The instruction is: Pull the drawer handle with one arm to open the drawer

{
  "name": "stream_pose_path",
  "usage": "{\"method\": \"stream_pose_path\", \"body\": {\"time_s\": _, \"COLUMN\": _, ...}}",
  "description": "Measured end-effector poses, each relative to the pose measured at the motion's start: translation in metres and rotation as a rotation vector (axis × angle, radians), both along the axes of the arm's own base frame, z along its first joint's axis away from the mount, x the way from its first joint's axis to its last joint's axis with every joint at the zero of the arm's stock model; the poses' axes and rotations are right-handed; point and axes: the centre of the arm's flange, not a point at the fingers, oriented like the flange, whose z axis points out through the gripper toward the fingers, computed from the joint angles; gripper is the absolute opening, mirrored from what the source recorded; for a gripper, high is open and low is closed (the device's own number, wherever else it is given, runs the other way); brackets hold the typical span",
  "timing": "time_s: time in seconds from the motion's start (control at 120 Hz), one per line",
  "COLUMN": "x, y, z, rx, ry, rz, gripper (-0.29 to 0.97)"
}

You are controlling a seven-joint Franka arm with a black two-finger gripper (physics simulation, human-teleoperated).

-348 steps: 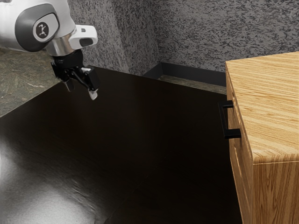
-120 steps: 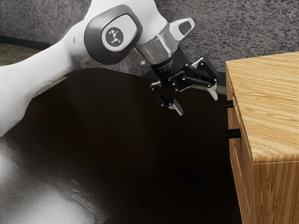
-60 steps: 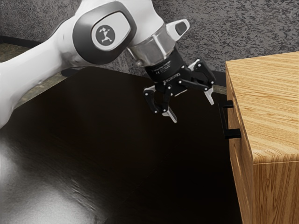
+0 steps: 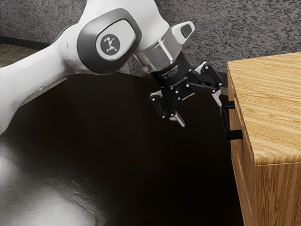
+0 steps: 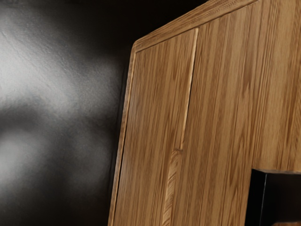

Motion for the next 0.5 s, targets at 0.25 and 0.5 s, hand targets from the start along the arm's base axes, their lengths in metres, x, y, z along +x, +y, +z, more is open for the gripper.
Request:
{"method": "stream_pose_path", "body": {"time_s": 0.25, "x": -0.006, "y": -0.021, "z": -0.01, "rx": 0.0, "ry": -0.024, "rz": -0.022, "gripper": 0.68}}
{"method": "stream_pose_path", "body": {"time_s": 0.5, "x": -0.014, "y": -0.028, "z": -0.019, "rx": 0.006, "ry": -0.017, "rz": -0.032, "gripper": 0.68}}
